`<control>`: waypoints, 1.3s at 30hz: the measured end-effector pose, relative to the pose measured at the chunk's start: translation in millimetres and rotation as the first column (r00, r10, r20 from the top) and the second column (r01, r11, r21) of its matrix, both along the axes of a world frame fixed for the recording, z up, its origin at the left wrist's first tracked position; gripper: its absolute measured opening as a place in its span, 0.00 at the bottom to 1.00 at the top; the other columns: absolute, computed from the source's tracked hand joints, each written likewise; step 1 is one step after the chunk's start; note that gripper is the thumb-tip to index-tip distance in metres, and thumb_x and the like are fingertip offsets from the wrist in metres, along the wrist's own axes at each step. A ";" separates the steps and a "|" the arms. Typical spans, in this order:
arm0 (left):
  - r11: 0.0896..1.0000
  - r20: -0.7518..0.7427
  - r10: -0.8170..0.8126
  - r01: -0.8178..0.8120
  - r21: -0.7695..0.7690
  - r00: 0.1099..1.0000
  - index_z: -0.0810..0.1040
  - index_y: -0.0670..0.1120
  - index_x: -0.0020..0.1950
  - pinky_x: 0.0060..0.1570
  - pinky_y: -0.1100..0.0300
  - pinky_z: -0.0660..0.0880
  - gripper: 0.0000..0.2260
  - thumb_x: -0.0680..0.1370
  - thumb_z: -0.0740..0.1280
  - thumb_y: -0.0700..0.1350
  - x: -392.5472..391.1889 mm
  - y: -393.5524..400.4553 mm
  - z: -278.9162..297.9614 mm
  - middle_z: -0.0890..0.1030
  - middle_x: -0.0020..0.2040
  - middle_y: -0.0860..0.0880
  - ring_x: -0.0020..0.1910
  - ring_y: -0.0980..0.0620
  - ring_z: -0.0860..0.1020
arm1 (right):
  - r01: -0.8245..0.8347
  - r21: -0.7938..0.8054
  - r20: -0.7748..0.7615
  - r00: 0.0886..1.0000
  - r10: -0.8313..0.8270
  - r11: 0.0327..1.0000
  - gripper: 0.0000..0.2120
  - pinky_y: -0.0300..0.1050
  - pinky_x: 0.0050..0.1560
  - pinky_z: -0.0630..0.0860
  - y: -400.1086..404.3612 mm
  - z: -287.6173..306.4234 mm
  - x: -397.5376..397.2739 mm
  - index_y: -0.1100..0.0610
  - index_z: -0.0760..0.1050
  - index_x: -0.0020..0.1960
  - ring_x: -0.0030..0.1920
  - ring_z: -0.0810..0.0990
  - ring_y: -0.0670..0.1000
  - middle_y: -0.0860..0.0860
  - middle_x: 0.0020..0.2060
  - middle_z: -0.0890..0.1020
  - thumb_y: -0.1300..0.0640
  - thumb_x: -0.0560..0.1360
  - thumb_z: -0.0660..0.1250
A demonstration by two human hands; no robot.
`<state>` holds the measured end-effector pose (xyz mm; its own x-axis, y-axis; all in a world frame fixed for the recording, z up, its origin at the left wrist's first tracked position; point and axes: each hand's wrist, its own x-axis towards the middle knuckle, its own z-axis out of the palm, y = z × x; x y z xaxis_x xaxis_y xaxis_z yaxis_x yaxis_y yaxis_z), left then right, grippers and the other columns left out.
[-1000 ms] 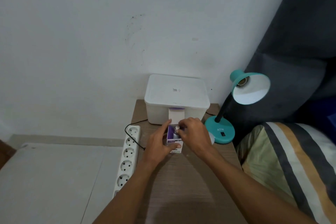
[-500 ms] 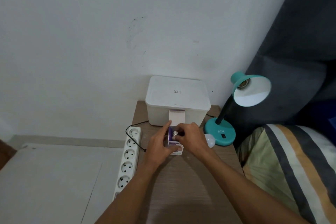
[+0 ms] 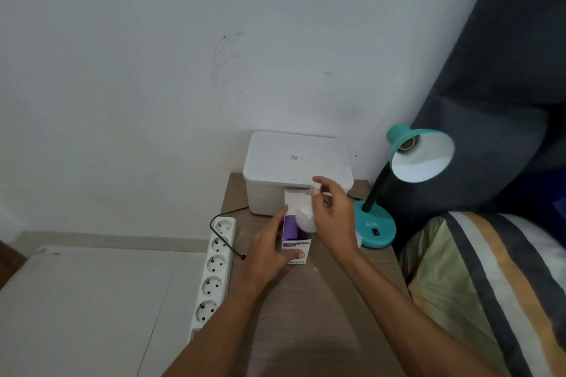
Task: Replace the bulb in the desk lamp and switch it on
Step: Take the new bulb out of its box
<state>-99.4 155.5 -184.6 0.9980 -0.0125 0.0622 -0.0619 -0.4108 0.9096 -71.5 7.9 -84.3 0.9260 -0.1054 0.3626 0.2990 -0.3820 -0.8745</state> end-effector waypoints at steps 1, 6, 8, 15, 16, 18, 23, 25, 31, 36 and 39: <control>1.000 -0.009 -0.002 0.002 -0.005 1.000 0.55 0.65 0.81 0.63 0.54 0.80 0.52 0.67 0.83 0.47 -0.7 -0.4 0.7 0.77 0.71 0.54 0.65 0.58 0.79 | 0.031 0.080 -0.033 0.999 -0.028 0.996 0.10 0.35 0.51 0.77 0.2 4.8 0.8 0.52 0.79 0.60 0.53 0.80 0.44 0.47 0.54 0.81 0.58 0.81 0.63; 1.000 -0.031 -0.016 0.016 0.009 0.999 0.49 0.64 0.82 0.57 0.64 0.76 0.56 0.67 0.83 0.46 1.8 -0.2 1.8 0.77 0.63 0.63 0.58 0.65 0.78 | 0.175 0.206 -0.381 0.921 -0.086 0.963 0.10 0.57 0.55 0.79 -7.2 -1.6 9.7 0.47 0.79 0.46 0.49 0.82 0.54 0.49 0.45 0.82 0.53 0.80 0.60; 1.000 -0.036 -0.015 0.015 0.004 0.999 0.49 0.64 0.82 0.56 0.66 0.75 0.56 0.67 0.83 0.46 1.4 0.0 2.3 0.77 0.62 0.64 0.56 0.69 0.77 | 0.150 0.171 -0.479 0.876 -0.051 0.974 0.13 0.62 0.56 0.80 -10.0 -7.5 9.2 0.45 0.78 0.43 0.47 0.84 0.59 0.52 0.43 0.83 0.44 0.81 0.59; 0.999 -0.002 -0.013 0.013 0.033 1.000 0.55 0.81 0.69 0.55 0.64 0.79 0.51 0.65 0.83 0.47 1.4 1.8 6.0 0.78 0.57 0.71 0.56 0.72 0.78 | -0.047 0.171 -0.480 0.869 0.124 0.984 0.15 0.51 0.52 0.80 -15.7 -9.7 8.0 0.47 0.81 0.53 0.50 0.82 0.55 0.49 0.45 0.81 0.43 0.83 0.58; 1.000 -0.003 -0.013 0.013 0.027 1.000 0.56 0.80 0.70 0.55 0.63 0.80 0.50 0.65 0.83 0.47 1.1 1.5 5.6 0.79 0.58 0.70 0.56 0.71 0.79 | -0.050 0.159 -0.475 0.872 0.121 0.986 0.15 0.47 0.50 0.79 -15.4 -11.0 7.9 0.49 0.80 0.56 0.49 0.81 0.52 0.49 0.46 0.81 0.44 0.83 0.58; 1.000 -0.007 -0.014 0.014 0.015 1.000 0.60 0.75 0.73 0.57 0.58 0.82 0.47 0.65 0.83 0.48 -0.2 0.6 6.0 0.80 0.61 0.66 0.58 0.67 0.80 | 0.012 0.156 -0.479 0.875 0.065 0.988 0.15 0.48 0.51 0.80 -15.2 -16.9 10.0 0.53 0.79 0.59 0.48 0.82 0.52 0.52 0.48 0.82 0.45 0.83 0.60; 1.000 -0.008 0.005 -0.004 0.024 1.000 0.63 0.66 0.76 0.60 0.53 0.81 0.46 0.65 0.84 0.49 -0.4 0.4 6.3 0.80 0.66 0.59 0.62 0.62 0.80 | -0.017 0.206 -0.570 0.811 0.134 0.978 0.16 0.48 0.46 0.78 -14.6 -15.1 12.6 0.55 0.80 0.51 0.41 0.81 0.53 0.55 0.41 0.82 0.47 0.84 0.58; 1.000 -0.024 0.013 -0.012 0.022 1.000 0.61 0.61 0.79 0.63 0.52 0.80 0.49 0.65 0.84 0.49 -0.8 0.8 6.5 0.79 0.69 0.55 0.64 0.59 0.79 | -0.042 0.212 -0.577 0.801 0.160 0.976 0.18 0.49 0.48 0.79 -15.5 -10.7 10.8 0.57 0.81 0.52 0.44 0.82 0.55 0.55 0.43 0.83 0.47 0.84 0.58; 0.999 -0.024 0.007 -0.006 0.042 1.000 0.62 0.54 0.81 0.64 0.54 0.80 0.47 0.67 0.84 0.47 -2.2 0.2 5.4 0.77 0.71 0.51 0.64 0.56 0.79 | -0.184 0.106 -0.478 0.852 0.212 0.977 0.07 0.34 0.42 0.78 -23.0 -19.3 0.4 0.55 0.82 0.51 0.49 0.84 0.50 0.50 0.46 0.84 0.53 0.79 0.69; 0.999 -0.005 0.009 -0.009 0.050 1.000 0.65 0.52 0.80 0.58 0.63 0.80 0.43 0.68 0.83 0.46 -3.5 -0.7 5.4 0.77 0.69 0.51 0.61 0.57 0.79 | -0.199 0.066 -0.435 0.876 0.208 0.978 0.06 0.38 0.46 0.82 -23.7 -29.9 -7.7 0.54 0.82 0.51 0.50 0.82 0.47 0.46 0.48 0.83 0.59 0.74 0.75; 0.998 0.028 0.009 -0.011 0.066 1.000 0.66 0.51 0.79 0.59 0.61 0.81 0.43 0.69 0.83 0.47 -4.3 -1.9 5.3 0.78 0.69 0.51 0.63 0.56 0.79 | -0.166 0.089 -0.377 0.907 0.187 0.982 0.06 0.38 0.45 0.82 -19.9 -31.7 -11.8 0.52 0.82 0.49 0.49 0.83 0.46 0.45 0.46 0.84 0.59 0.73 0.76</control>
